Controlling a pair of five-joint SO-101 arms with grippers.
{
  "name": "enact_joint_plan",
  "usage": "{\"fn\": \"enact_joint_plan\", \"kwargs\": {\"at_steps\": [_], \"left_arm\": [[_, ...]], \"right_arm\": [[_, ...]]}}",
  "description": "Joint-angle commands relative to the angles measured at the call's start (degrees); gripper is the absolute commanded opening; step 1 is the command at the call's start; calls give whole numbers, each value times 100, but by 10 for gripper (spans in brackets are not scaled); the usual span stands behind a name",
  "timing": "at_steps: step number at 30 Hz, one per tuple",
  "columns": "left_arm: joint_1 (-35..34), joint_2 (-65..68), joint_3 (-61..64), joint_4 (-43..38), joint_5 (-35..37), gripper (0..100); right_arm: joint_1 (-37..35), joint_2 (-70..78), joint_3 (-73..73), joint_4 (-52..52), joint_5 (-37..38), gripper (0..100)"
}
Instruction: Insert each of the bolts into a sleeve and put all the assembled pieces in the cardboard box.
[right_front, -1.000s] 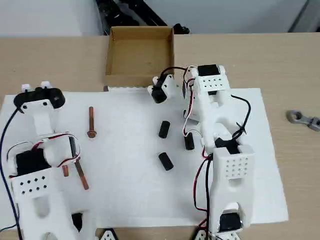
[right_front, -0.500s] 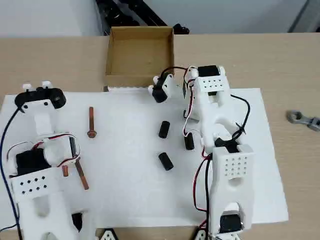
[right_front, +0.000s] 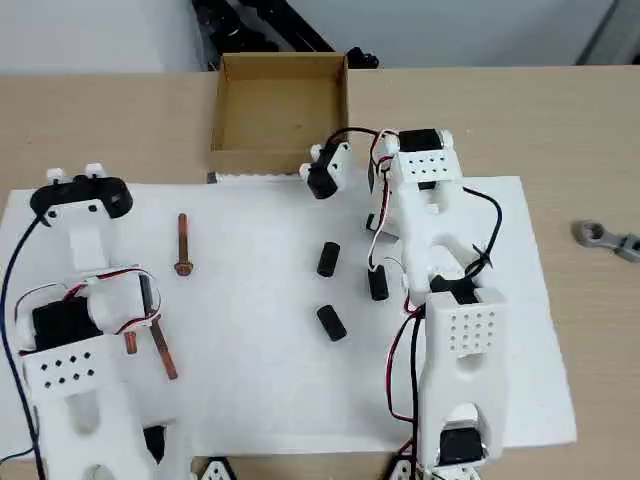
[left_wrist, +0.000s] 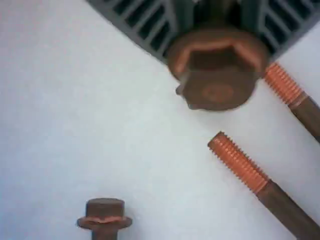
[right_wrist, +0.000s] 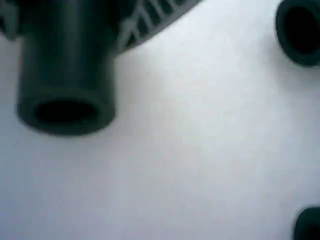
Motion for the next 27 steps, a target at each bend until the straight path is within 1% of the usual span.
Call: {"fn": "enact_joint_plan", "kwargs": {"at_steps": [1,6,8,9,14,15,19,23,25,27], "left_arm": [[18,-176,-40,-114,-44,6],[18,-176,-84,-123,-44,6],[0,-176,-84,-246,-18,6],[0,-176,-84,-273,-9,6],[-9,-176,-303,-255,114,6],[-9,-176,-374,-246,141,6],[-9,-167,-585,-264,237,6],[-9,-158,-725,-237,237,6],[-9,-149,-787,-229,237,6],[-9,-149,-857,-229,237,6]], "right_arm": [[-75,75,97,347,-457,13],[-136,-1015,97,347,-1266,14],[-207,-1516,97,347,-1697,14],[-233,-1789,97,347,-1960,14],[-171,-3204,123,391,-3789,13],[-136,-3477,123,497,-4009,13],[-119,-4655,123,945,-4519,13],[-101,-6070,185,1051,-4738,11],[-127,-6818,466,1051,-4747,9],[-110,-7609,1099,1042,-4897,9]]}}
